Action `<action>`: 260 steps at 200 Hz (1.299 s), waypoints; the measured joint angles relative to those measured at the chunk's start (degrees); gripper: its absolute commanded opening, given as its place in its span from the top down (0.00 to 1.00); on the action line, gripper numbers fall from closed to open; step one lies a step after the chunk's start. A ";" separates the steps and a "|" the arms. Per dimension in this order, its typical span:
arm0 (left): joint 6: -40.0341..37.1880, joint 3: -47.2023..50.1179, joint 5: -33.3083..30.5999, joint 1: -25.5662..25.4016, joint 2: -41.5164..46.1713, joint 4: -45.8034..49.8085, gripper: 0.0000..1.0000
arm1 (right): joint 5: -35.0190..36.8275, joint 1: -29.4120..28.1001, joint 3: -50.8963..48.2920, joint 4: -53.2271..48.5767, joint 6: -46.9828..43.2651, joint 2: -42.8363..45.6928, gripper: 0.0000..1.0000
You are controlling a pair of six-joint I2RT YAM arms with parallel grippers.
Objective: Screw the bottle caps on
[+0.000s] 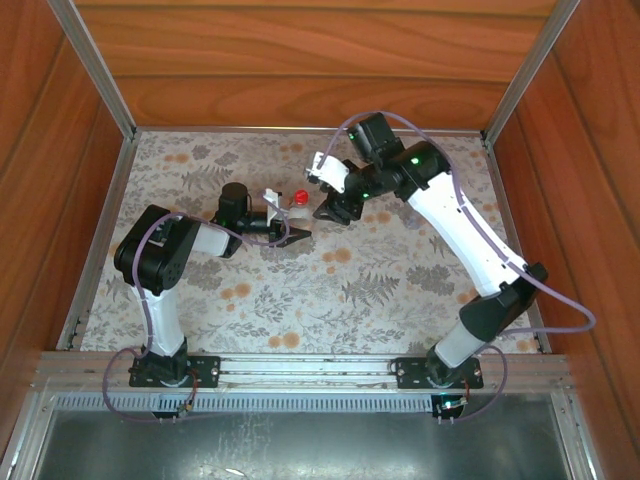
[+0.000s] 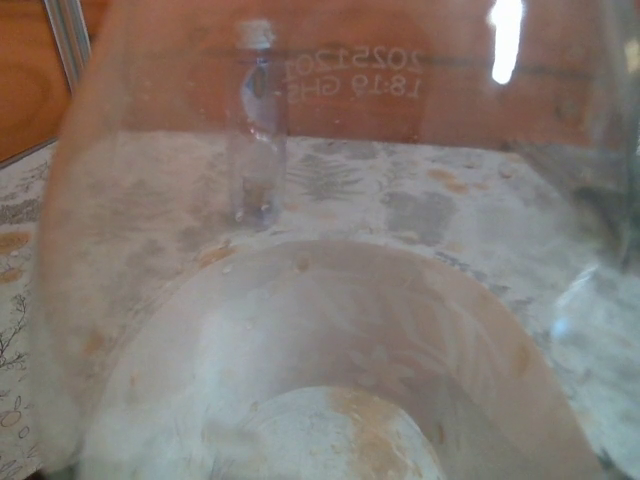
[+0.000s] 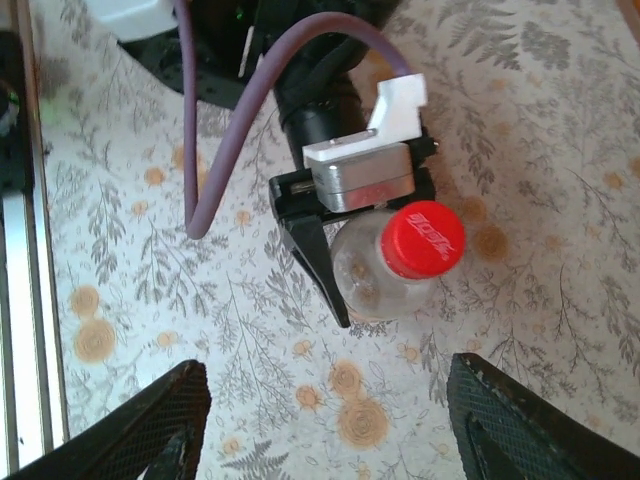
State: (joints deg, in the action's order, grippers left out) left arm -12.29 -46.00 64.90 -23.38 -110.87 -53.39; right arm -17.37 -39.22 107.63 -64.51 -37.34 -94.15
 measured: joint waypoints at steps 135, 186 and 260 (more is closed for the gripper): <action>-5.38 1.03 -0.66 -0.33 0.98 0.79 0.43 | 2.73 -1.31 22.16 -12.74 -9.84 -19.06 0.43; -6.14 1.03 -0.66 -0.33 1.09 1.75 0.43 | 2.05 -1.31 24.46 -14.03 -9.99 -20.68 0.46; -6.82 1.03 -0.66 -0.39 1.22 2.21 0.43 | 1.88 -1.55 25.20 -14.88 -10.16 -22.91 0.54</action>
State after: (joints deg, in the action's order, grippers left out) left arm -19.11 -44.97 64.25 -23.77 -109.65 -51.18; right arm -15.49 -40.77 132.84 -79.40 -47.51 -117.05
